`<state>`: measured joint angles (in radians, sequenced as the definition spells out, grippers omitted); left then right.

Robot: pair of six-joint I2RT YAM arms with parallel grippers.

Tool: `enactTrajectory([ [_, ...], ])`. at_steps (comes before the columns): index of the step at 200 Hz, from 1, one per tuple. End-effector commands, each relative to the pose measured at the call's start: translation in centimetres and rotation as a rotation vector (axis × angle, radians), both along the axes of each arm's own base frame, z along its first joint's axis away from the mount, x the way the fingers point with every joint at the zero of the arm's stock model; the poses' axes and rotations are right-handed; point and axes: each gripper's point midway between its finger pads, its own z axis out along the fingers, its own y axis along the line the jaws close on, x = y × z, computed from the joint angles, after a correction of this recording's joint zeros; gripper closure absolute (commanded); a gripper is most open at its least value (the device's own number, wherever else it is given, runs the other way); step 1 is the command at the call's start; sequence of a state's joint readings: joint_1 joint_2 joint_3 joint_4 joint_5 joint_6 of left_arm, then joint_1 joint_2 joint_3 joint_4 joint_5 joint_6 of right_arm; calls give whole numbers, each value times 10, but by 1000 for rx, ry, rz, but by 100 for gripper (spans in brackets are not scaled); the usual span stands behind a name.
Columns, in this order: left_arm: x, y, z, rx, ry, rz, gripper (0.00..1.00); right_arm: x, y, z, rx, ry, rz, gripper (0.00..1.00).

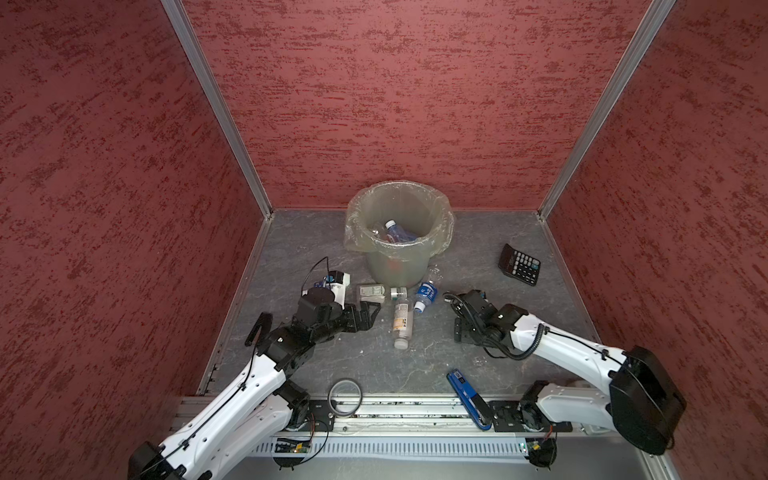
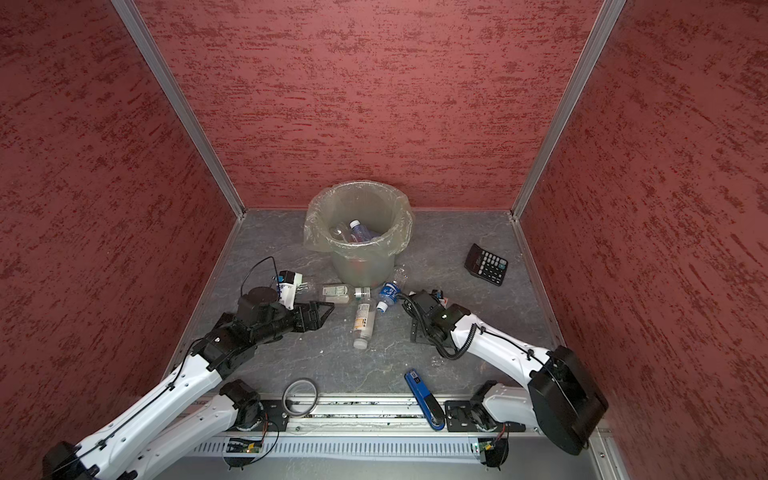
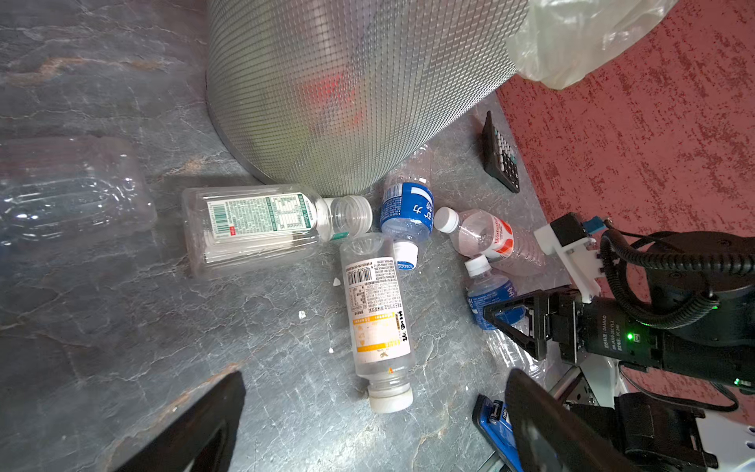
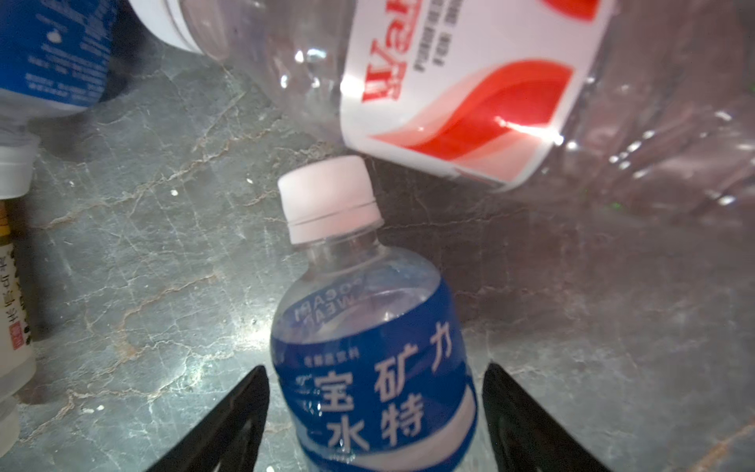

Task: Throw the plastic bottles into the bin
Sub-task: 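Withdraw the left gripper from the bin while the right gripper lowers to a blue-labelled bottle, then grasp the small blue-labelled white-capped bottle with the right gripper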

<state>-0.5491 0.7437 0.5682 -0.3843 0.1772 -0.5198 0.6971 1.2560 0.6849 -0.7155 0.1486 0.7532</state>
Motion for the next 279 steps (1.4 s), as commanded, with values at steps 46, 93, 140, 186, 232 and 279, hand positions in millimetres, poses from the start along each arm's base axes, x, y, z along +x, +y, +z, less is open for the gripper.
enactTrajectory([
  [46, -2, 2, -4, -7, 26, 20, 0, 5, 8, -6, -7, 1, 47, 28],
  [93, -4, 5, -6, -5, 47, 34, 0, 11, 14, -3, -15, -8, 80, 42],
  [140, -9, 7, -8, 1, 59, 45, 0, 13, 18, 3, -21, -34, 111, 53],
  [186, -13, 7, -13, 7, 84, 50, 1, 24, 31, 47, 27, -198, 135, 56],
  [232, -14, 8, -15, 11, 96, 59, 0, 31, 28, 105, 88, -395, 118, 59],
  [279, -15, 8, -15, 24, 106, 67, 0, 25, 22, 171, 147, -600, 121, 59],
])
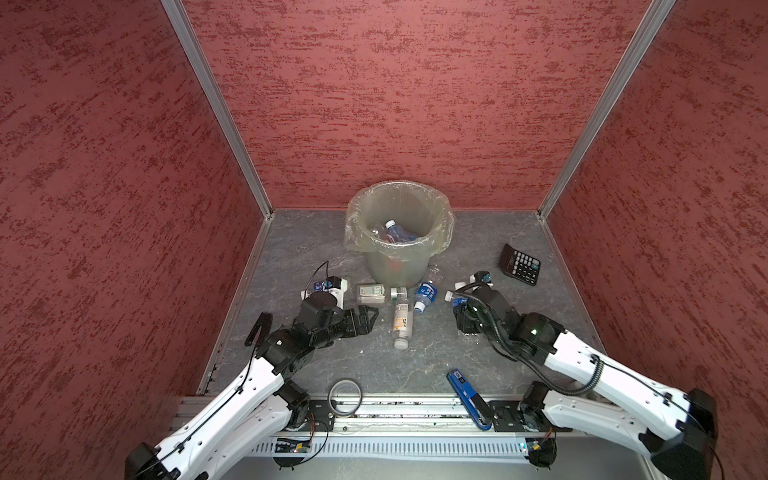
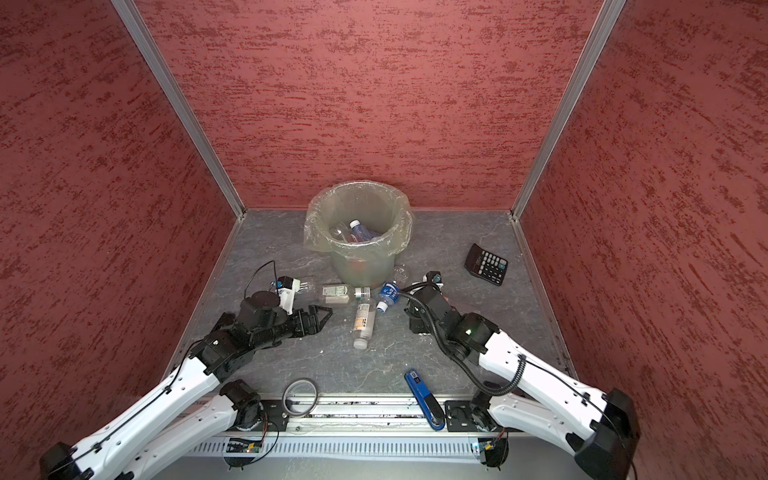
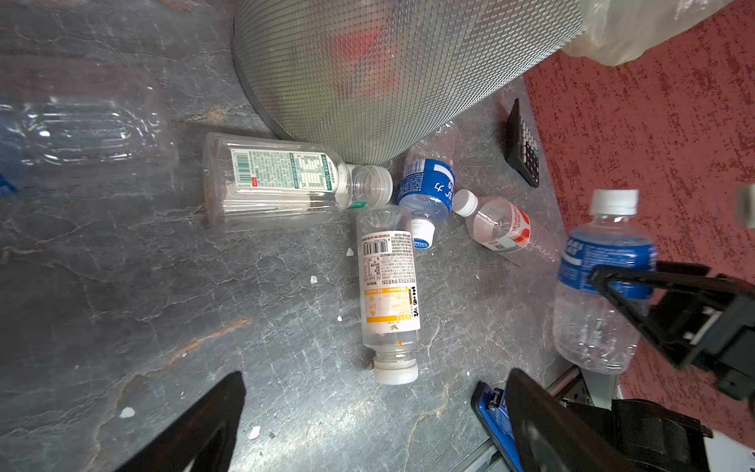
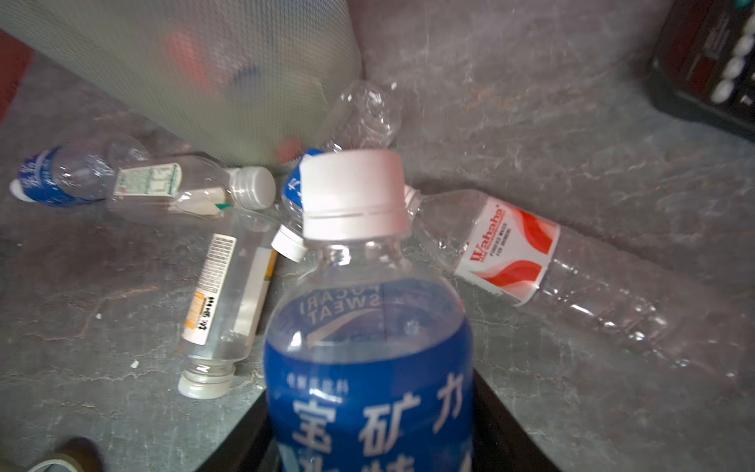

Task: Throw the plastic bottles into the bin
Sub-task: 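Grasp the small blue-labelled white-capped bottle with the right gripper, then lift the blue-labelled bottle with the right gripper over the bin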

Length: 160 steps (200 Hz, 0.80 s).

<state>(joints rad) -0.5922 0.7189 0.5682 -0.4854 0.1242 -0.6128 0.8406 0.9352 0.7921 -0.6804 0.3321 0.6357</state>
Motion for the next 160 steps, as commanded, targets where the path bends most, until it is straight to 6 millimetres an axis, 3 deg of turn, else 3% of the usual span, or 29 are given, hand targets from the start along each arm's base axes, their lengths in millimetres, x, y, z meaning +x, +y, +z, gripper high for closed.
enactTrajectory([
  [1, -1, 2, 0, 14, 5, 13, 0, 4, -8, 44, 22, -138, -36, 59],
  [27, -2, 0, -1, 18, 12, 8, 0, 1, -16, 73, 44, -206, -48, 59],
  [90, -4, -2, -3, 23, 12, 9, 0, -13, -14, 160, 235, -441, 14, 59],
  [160, -8, -2, -9, 20, 23, 6, 0, -5, 5, 211, 262, -532, 66, 59],
])
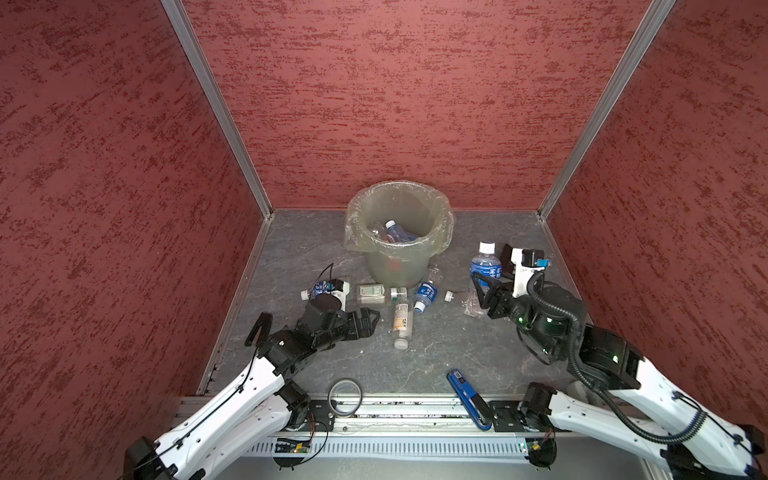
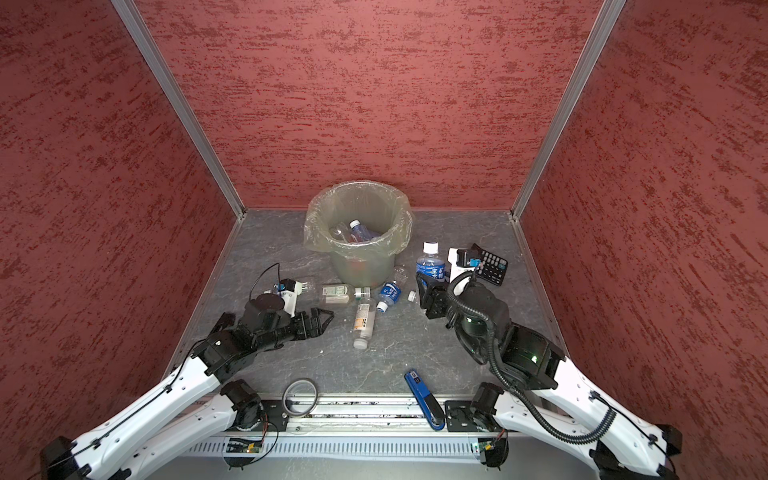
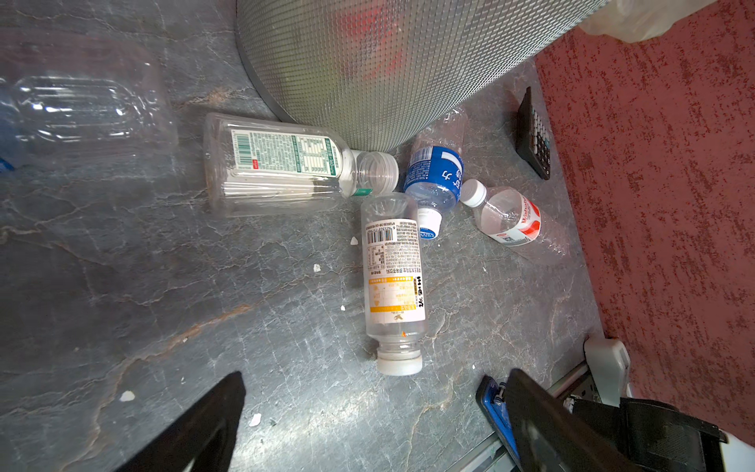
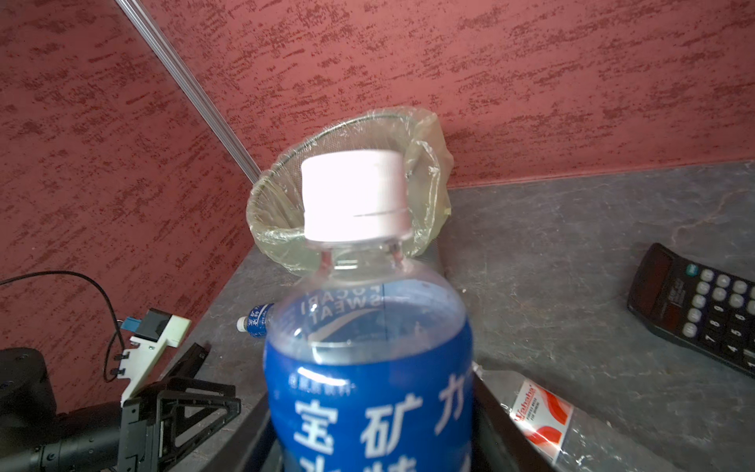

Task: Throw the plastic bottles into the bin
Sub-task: 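Lift the blue-labelled bottle with the right gripper over the bin, then release the blue-labelled bottle into the bin and raise the right gripper, then withdraw the right gripper from the bin while the left gripper reaches toward the yellow-labelled bottle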

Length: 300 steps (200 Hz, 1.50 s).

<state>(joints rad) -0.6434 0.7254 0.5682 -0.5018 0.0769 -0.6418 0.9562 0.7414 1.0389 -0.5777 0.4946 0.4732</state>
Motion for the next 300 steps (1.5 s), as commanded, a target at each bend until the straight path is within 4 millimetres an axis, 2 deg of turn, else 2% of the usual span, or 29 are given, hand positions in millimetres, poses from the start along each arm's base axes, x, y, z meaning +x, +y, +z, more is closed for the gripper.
enactTrajectory([
  [1, -3, 1, -4, 1, 6, 2, 0, 5, 9, 30, 22, -70, 11, 59],
  [57, -9, 1, -9, -7, 16, -5, 0, 26, 38, 80, -11, -160, 22, 56],
  [83, -10, 1, -12, -12, 23, -3, 0, 48, 62, 112, -50, -197, 3, 57],
  [95, -11, 1, -14, -20, 25, 0, 0, 68, 79, 124, -78, -212, -5, 56],
  [110, -12, 0, -17, -26, 31, 0, 0, 110, 95, 135, -79, -208, -13, 55],
  [115, -12, 0, -17, -29, 32, 2, 1, 125, 96, 139, -73, -207, -21, 50],
  [118, -12, -1, -18, -30, 33, 2, 0, 138, 101, 136, -83, -199, -28, 47],
  [119, -12, -1, -17, -31, 32, 2, 0, 144, 103, 129, -96, -186, -31, 45],
  [120, -13, 0, -18, -31, 34, 3, 0, 147, 102, 136, -85, -196, -37, 45],
  [122, -13, -1, -18, -31, 34, 3, 0, 155, 105, 129, -102, -182, -42, 41],
  [127, -13, -1, -17, -33, 31, 2, 0, 174, 106, 129, -115, -174, -66, 37],
  [139, -14, -1, -16, -36, 29, 3, 0, 207, 107, 131, -147, -152, -112, 26],
  [150, -15, 0, -11, -34, 20, 5, 0, 226, 113, 133, -158, -139, -107, 19],
  [168, -17, 2, -9, -37, 6, 8, 0, 239, 118, 142, -149, -155, -88, 13],
  [193, -17, 0, -12, -36, 15, 1, 0, 235, 109, 159, -131, -180, -94, 11],
  [232, -18, -6, -12, -24, 10, -20, 1, 202, 85, 187, -98, -231, -93, 11],
  [300, -16, -15, -13, -9, 13, -35, 1, 171, 56, 161, -113, -199, -118, 11],
])
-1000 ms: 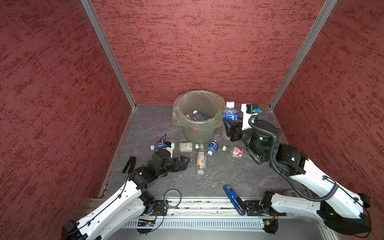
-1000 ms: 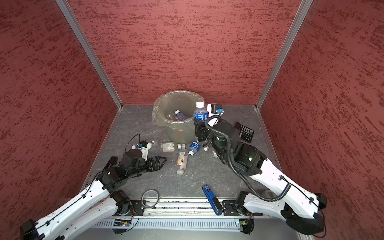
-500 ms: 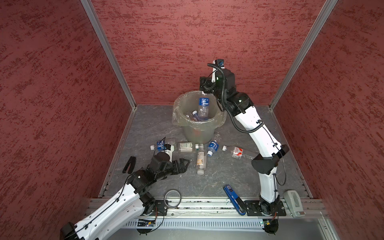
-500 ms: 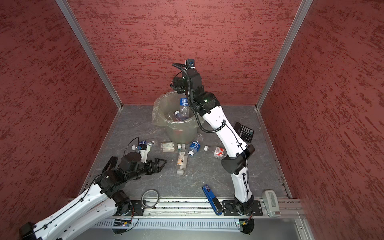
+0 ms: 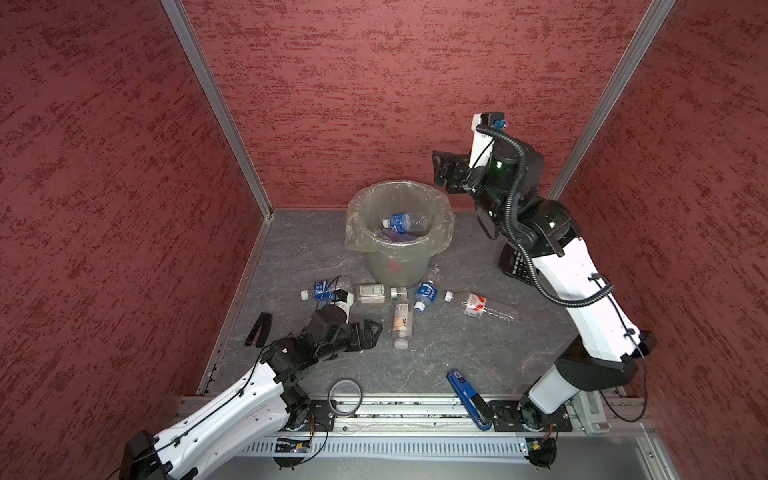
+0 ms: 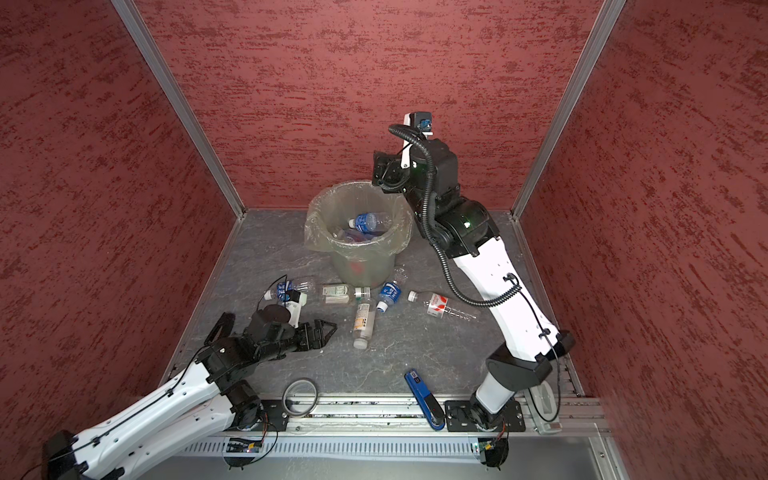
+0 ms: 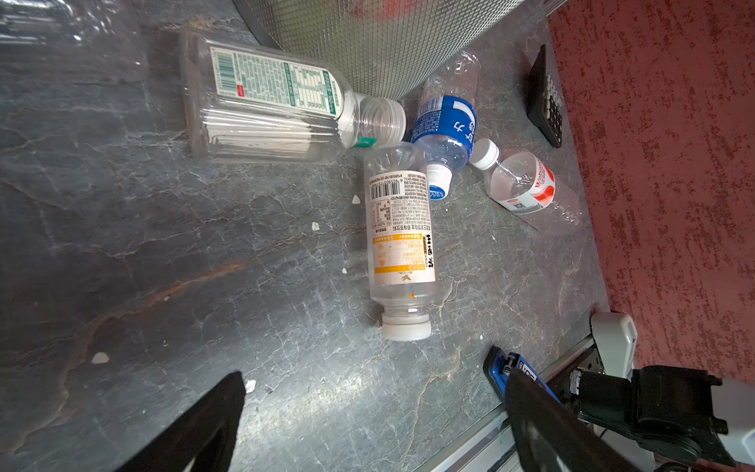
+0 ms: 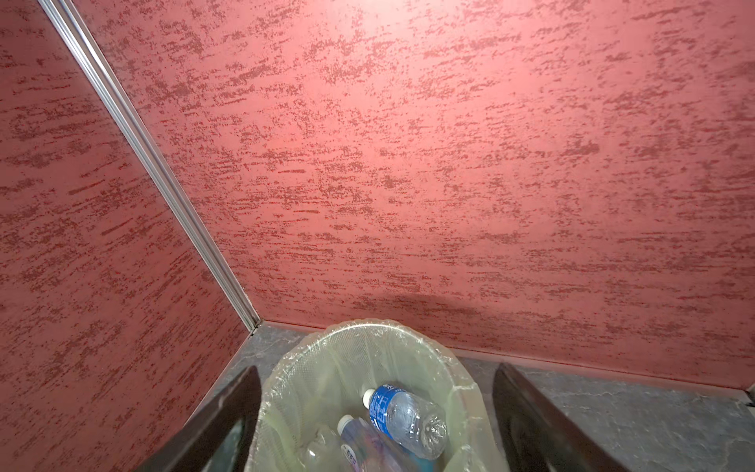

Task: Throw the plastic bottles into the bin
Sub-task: 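Withdraw the right gripper from the bin while the left gripper reaches toward the yellow-labelled bottle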

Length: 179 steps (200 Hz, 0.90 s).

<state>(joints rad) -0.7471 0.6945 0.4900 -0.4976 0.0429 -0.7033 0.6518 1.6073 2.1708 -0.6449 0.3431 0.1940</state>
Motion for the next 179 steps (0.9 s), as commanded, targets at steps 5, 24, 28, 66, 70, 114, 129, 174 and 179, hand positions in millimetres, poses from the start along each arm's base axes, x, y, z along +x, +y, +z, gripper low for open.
enactTrajectory([
  [5, 7, -8, 13, -17, -38, 2, 0, -1, -4, -23, -17, 25, -15, 11],
  [24, 10, -13, 13, 1, -36, -9, 1, -12, -15, -34, -12, 35, -31, 10],
  [28, 10, -15, 14, 2, -39, -13, 1, -15, -18, -37, -11, 38, -33, 10],
  [66, 19, -30, 17, 30, -57, -48, 0, -43, -44, -66, 4, 75, -57, 10],
  [70, 20, -32, 18, 33, -60, -51, 1, -46, -45, -69, 5, 79, -57, 10],
  [114, 33, -53, 20, 42, -72, -88, 0, -71, -67, -108, 19, 144, -77, 11],
  [129, 37, -62, 21, 47, -76, -102, 1, -80, -73, -123, 25, 166, -80, 11],
  [174, 47, -80, 13, 138, -99, -146, 0, -98, -85, -175, 4, 254, -85, 10],
  [179, 48, -82, 11, 146, -102, -151, 0, -99, -84, -181, 4, 266, -80, 10],
])
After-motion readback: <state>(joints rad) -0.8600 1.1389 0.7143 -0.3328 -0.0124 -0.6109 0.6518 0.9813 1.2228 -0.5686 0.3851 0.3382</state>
